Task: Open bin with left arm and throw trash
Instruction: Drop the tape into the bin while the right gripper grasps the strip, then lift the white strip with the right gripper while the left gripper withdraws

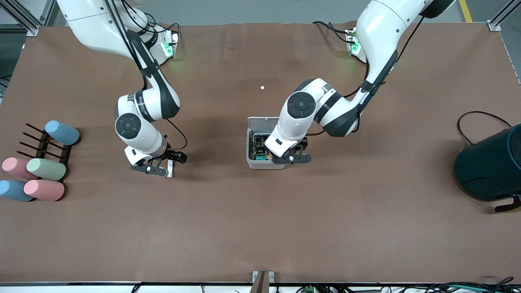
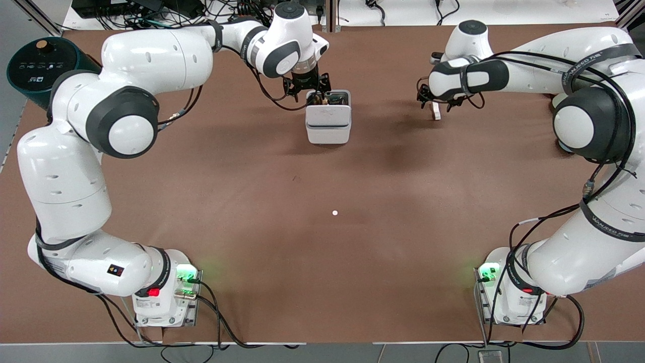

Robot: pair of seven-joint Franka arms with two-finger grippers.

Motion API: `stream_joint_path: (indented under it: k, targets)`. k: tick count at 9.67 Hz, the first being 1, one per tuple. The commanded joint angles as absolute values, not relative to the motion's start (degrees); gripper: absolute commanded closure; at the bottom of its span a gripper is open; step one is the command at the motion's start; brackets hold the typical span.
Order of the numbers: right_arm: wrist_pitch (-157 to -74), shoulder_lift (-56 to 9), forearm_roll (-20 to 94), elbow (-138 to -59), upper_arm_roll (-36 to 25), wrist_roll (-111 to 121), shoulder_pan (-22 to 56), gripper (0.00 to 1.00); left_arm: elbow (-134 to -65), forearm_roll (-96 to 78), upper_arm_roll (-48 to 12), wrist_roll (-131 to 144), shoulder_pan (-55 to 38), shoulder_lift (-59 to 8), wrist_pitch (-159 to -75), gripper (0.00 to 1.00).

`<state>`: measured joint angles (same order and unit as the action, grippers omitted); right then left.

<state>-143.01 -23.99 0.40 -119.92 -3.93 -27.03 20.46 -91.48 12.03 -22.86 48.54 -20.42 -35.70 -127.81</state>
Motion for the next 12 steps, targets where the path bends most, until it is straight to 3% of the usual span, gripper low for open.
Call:
stream_joint_path:
  k: [1, 4, 5, 6, 7, 9, 11, 12]
  targets:
    - [-150.2, -27.8, -2.4, -120.8, -3.7, -26.3, 18.5, 0.02, -90.5, 13.4, -22.8, 49.3, -20.2, -35.4, -126.6, 0.0]
    - [-152.8, -29.5, -2.4, -120.3, -3.8, -26.1, 17.9, 0.03, -88.9, 12.9, -23.5, 48.3, -13.1, -27.1, -115.0, 0.0]
    - [-152.8, -29.5, -2.4, -120.2, -3.8, -26.2, 17.9, 0.17, -87.8, 11.7, -23.6, 46.6, -10.2, -24.4, -111.2, 0.0]
    - [-152.8, -29.5, -2.4, -120.1, -3.8, -26.4, 17.9, 0.52, -85.0, 10.0, -23.6, 41.7, -8.0, -23.2, -106.9, 0.0]
    - [-152.4, -29.5, -2.4, -119.7, -3.7, -26.6, 17.8, 0.79, -82.6, 9.1, -23.6, 37.2, -5.1, -22.6, -102.8, 0.0]
    - [-149.8, -29.5, -2.3, -117.9, -3.7, -28.1, 17.9, 0.99, -82.2, 6.5, -23.0, 24.5, 0.8, -16.8, -99.2, 0.0]
    - [-143.1, -27.1, -1.7, -115.9, -3.5, -30.1, 18.3, 1.0, -82.4, 0.8, -15.2, 13.8, 1.1, -7.9, -92.0, 0.0]
    - [-135.8, -23.6, -1.3, -113.3, -3.2, -32.6, 18.6, 1.0, -82.5, 0.7, -11.3, 10.9, -0.2, -4.9, -87.8, 0.0]
